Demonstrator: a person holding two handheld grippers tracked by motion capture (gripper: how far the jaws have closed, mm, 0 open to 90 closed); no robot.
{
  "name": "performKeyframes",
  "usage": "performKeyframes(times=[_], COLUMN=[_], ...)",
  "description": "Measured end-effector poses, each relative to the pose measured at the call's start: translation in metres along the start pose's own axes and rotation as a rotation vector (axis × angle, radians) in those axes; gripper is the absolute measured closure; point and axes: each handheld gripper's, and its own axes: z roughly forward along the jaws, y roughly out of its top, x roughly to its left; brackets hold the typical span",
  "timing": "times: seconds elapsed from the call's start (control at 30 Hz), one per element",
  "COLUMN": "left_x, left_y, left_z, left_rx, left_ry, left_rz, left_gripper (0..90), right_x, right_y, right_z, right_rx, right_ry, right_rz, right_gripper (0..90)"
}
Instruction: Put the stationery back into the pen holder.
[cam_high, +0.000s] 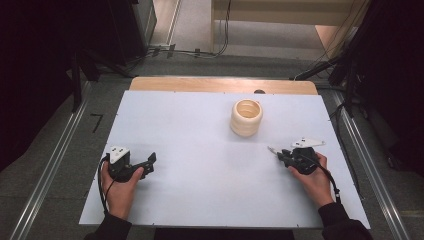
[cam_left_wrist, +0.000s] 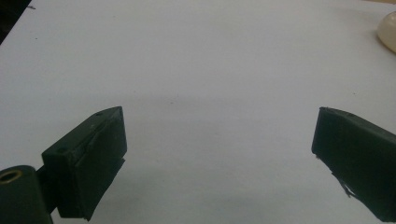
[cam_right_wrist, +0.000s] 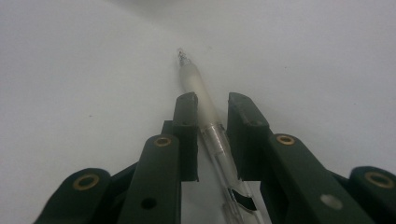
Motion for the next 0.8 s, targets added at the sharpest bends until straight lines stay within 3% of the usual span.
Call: performKeyframes(times=[0.8], left_x=[-0.0001], left_y=[0.0001], left_z=[0.0005], left_rx=[0.003], left_ry=[0.002], left_rz=[0.0], left_gripper=[4.1], right_x=[0.0023], right_y=[0.0028], right_z=[-0.0002], right_rx=[0.02], right_ry=[0.005], right_rz=[0.011], right_gripper=[78.2])
